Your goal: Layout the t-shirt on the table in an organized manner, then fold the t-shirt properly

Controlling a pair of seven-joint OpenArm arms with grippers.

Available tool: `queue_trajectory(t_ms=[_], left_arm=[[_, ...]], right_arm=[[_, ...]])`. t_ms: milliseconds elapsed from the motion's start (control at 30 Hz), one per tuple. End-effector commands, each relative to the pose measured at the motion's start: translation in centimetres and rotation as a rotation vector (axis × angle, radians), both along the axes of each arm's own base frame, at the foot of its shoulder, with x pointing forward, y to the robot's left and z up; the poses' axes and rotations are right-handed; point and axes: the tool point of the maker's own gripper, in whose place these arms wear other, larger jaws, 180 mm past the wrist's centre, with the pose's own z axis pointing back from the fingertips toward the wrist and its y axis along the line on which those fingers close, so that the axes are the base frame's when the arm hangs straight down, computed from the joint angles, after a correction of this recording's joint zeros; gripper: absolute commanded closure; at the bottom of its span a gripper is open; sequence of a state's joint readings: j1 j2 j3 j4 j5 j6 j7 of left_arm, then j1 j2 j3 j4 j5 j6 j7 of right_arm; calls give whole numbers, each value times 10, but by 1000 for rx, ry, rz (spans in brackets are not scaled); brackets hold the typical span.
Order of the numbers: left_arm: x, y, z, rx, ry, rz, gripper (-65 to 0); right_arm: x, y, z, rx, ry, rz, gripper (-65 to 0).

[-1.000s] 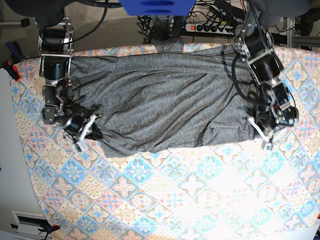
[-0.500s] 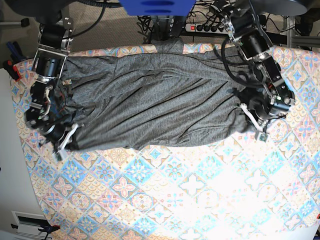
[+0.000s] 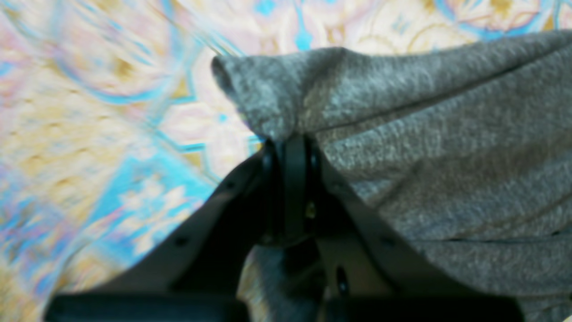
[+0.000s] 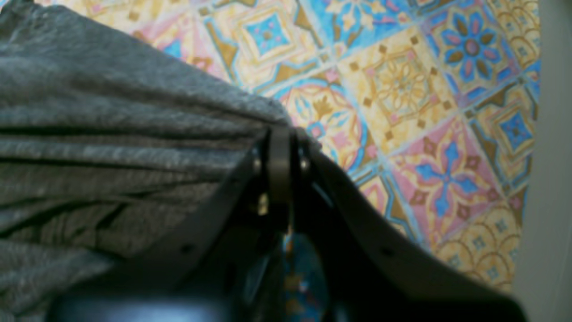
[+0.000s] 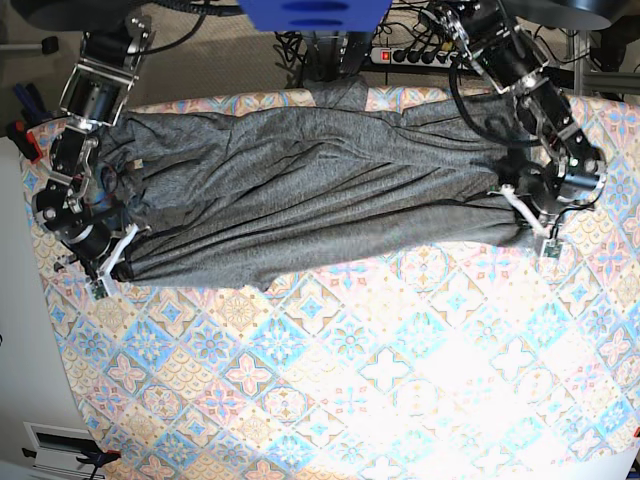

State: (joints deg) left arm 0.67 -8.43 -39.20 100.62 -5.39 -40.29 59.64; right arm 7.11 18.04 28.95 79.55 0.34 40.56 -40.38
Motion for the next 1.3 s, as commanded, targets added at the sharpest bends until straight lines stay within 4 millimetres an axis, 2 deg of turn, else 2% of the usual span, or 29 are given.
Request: queue_trajectory(t_ms=[0, 167, 267, 300, 400, 467, 633, 700, 767, 800, 967, 1167, 1267], left_arm=[[8, 4, 18, 25, -61, 1, 0], [4, 7, 37, 76, -101, -2, 0], [-5, 20, 41, 89, -109, 42, 0], [-8, 23, 42, 92, -110, 55, 0], [-16, 27, 38, 77, -104, 90, 0], [-27, 31, 31, 76, -79, 107, 0], [-43, 26, 19, 46, -48, 103, 0], [-47, 24, 16, 35, -40, 99, 0], [-54, 25, 13, 29, -31, 105, 0], [-56, 26, 13, 30, -28, 109, 0], [-65, 29, 8, 35, -4, 116, 0], [-76, 28, 12, 67, 6, 105, 0], [-82, 28, 10, 69, 20, 104, 0]], right_arm=[[11, -13, 26, -12, -80, -24, 0], [-3, -22, 23, 40, -103, -109, 0], [-5, -27, 33, 43, -139, -138, 0], [-9, -26, 30, 49, -137, -146, 0], [-22, -28, 27, 60, -139, -178, 0], [-23, -29, 34, 58, -162, -190, 0], [-42, -25, 24, 74, -149, -223, 0], [-42, -24, 30, 73, -168, -228, 0], [-55, -26, 22, 81, -149, -253, 0], [-61, -27, 18, 85, -139, -266, 0], [-71, -42, 25, 69, -159, -314, 0], [-89, -61, 25, 87, -179, -420, 0], [-94, -65, 23, 83, -168, -432, 0]])
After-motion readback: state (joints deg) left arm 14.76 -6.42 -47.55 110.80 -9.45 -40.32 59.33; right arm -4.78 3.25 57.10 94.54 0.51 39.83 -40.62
